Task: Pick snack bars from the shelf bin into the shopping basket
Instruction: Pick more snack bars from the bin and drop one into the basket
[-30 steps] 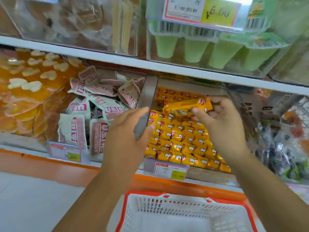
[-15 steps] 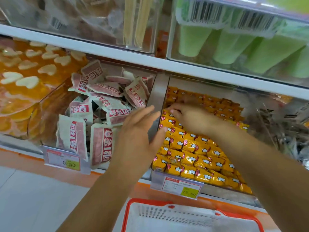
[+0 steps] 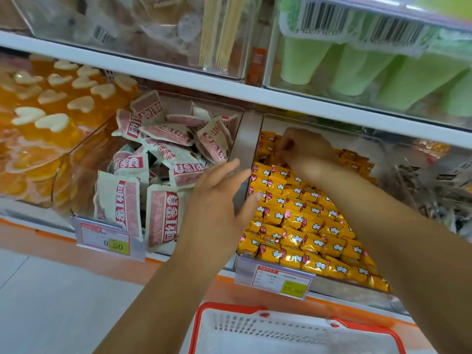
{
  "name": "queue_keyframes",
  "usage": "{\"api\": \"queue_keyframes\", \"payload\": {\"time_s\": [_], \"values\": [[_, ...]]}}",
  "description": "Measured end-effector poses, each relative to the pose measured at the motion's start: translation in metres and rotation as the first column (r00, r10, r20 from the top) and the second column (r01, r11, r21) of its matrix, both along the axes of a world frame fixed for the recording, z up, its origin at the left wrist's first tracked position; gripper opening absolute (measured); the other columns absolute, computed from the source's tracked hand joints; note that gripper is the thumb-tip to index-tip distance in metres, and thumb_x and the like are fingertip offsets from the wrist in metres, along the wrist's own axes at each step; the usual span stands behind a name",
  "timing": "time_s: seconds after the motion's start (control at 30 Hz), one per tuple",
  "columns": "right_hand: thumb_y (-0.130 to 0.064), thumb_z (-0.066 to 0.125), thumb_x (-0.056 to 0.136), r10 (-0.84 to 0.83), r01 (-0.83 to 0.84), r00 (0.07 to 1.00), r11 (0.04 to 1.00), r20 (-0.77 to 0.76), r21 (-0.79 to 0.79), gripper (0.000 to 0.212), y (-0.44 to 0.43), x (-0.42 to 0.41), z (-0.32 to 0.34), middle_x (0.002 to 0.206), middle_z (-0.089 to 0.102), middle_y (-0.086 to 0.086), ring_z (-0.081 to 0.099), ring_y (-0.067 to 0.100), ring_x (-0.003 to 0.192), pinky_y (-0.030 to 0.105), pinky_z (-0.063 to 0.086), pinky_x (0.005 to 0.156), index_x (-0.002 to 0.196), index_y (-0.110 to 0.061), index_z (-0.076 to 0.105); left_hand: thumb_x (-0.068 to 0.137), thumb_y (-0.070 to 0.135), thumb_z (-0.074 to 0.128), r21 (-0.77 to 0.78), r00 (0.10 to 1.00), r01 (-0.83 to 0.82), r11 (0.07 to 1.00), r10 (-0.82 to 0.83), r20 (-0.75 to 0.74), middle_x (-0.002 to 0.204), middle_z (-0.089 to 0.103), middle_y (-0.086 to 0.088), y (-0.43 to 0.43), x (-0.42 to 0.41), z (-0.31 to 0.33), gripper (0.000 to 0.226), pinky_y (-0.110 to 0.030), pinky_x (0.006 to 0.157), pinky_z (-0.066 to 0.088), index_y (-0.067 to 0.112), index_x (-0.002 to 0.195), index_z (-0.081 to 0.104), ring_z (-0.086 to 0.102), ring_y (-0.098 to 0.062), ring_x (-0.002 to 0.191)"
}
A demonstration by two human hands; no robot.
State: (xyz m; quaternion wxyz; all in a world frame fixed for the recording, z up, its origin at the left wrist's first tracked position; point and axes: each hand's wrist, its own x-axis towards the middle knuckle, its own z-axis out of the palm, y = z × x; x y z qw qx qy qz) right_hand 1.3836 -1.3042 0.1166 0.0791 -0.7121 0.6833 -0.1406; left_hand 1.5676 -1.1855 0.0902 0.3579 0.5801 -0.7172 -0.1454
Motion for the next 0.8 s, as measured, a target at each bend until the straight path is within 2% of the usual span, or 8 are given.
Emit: {"api": "queue_keyframes", "payload": {"time_s": [0.13, 0.27, 0.37, 0.43, 0.53, 0.6, 0.67, 0.8], "values": [[-0.031, 0.052, 0.099, 0.045, -0.031, 0.991, 0.993, 0.126, -0.111, 0.004, 0.027, -0.006, 0.007, 0.097, 0.066, -0.003, 0.066, 0.022, 0.081, 0.04, 0.055, 0.075, 0.099, -0.027, 0.052, 0.091, 0.04, 0.064, 0.019, 1.0, 0.017, 1.0, -0.017, 0.02, 0.148, 0.046, 0.007, 0.005, 0.0, 0.002, 0.048, -0.018, 0.11, 0.015, 0.024, 0.137, 0.057, 0.034, -0.012, 0.14], [-0.026, 0.056, 0.098, 0.131, -0.022, 0.95, 0.932, 0.282, -0.361, 0.004, 0.084, -0.006, 0.017, 0.094, 0.07, -0.001, 0.066, 0.017, 0.082, 0.037, 0.055, 0.07, 0.101, -0.023, 0.055, 0.092, 0.042, 0.061, -0.007, 0.999, 0.025, 1.0, -0.025, 0.036, 0.151, 0.043, 0.007, 0.017, -0.002, 0.008, 0.049, -0.02, 0.112, 0.011, 0.028, 0.138, 0.055, 0.028, -0.011, 0.144], [-0.016, 0.057, 0.097, 0.176, 0.062, 0.778, 0.934, 0.603, -0.353, 0.017, 0.142, -0.004, 0.024, 0.097, 0.068, -0.013, 0.067, 0.002, 0.089, 0.02, 0.055, 0.073, 0.091, -0.031, 0.051, 0.093, 0.042, 0.059, -0.032, 0.999, 0.034, 0.999, -0.034, -0.005, 0.152, 0.039, 0.013, 0.031, -0.009, 0.016, 0.051, -0.019, 0.112, 0.009, 0.032, 0.142, 0.048, 0.022, -0.006, 0.145], [-0.005, 0.055, 0.096, 0.221, 0.092, 0.6, 0.936, 0.769, -0.341, 0.02, 0.178, -0.006, 0.027, 0.098, 0.071, -0.008, 0.069, 0.007, 0.093, 0.023, 0.056, 0.077, 0.089, -0.023, 0.05, 0.093, 0.044, 0.057, -0.04, 0.996, 0.07, 0.997, -0.071, -0.045, 0.149, 0.038, 0.017, 0.044, -0.014, 0.021, 0.056, -0.019, 0.111, 0.013, 0.033, 0.146, 0.041, 0.023, -0.001, 0.141], [-0.007, 0.057, 0.09, 0.196, 0.135, 0.394, 0.954, 0.898, -0.268, 0.017, 0.222, -0.017, 0.027, 0.078, 0.065, -0.003, 0.066, 0.014, 0.081, 0.024, 0.058, 0.071, 0.083, -0.022, 0.054, 0.093, 0.049, 0.052, 0.061, 0.971, 0.176, 0.983, -0.163, -0.178, 0.132, 0.048, 0.028, 0.066, -0.024, 0.025, 0.055, -0.021, 0.099, 0.039, 0.042, 0.146, 0.037, 0.048, 0.007, 0.117], [-0.018, 0.059, 0.084, 0.136, 0.166, 0.317, 0.966, 0.939, -0.196, 0.012, 0.247, -0.028, 0.027, 0.074, 0.061, 0.001, 0.065, 0.017, 0.079, 0.028, 0.059, 0.074, 0.076, -0.027, 0.057, 0.093, 0.046, 0.056, 0.17, 0.908, 0.285, 0.943, -0.209, -0.364, 0.113, 0.067, 0.023, 0.083, -0.033, 0.027, 0.044, -0.027, 0.084, 0.053, 0.049, 0.136, 0.044, 0.064, 0.004, 0.096], [-0.02, 0.059, 0.083, 0.085, 0.165, 0.295, 0.976, 0.952, -0.138, 0.005, 0.268, -0.039, 0.026, 0.075, 0.064, 0.003, 0.068, 0.018, 0.079, 0.033, 0.06, 0.077, 0.081, -0.021, 0.055, 0.092, 0.034, 0.064, 0.232, 0.812, 0.383, 0.894, -0.206, -0.547, 0.105, 0.07, 0.019, 0.097, -0.042, 0.03, 0.034, -0.028, 0.07, 0.056, 0.05, 0.12, 0.053, 0.07, -0.004, 0.089], [-0.032, 0.072, 0.074, 0.021, 0.149, 0.171, 0.988, 0.985, -0.047, 0.03, 0.297, -0.053, 0.023, 0.079, 0.069, 0.015, 0.072, 0.039, 0.083, 0.035, 0.058, 0.066, 0.088, -0.013, 0.053, 0.084, 0.014, 0.075, 0.25, 0.741, 0.448, 0.858, -0.199, -0.642, 0.106, 0.071, 0.011, 0.114, -0.048, 0.034, 0.038, -0.024, 0.06, 0.055, 0.042, 0.106, 0.061, 0.072, -0.012, 0.084]]}}
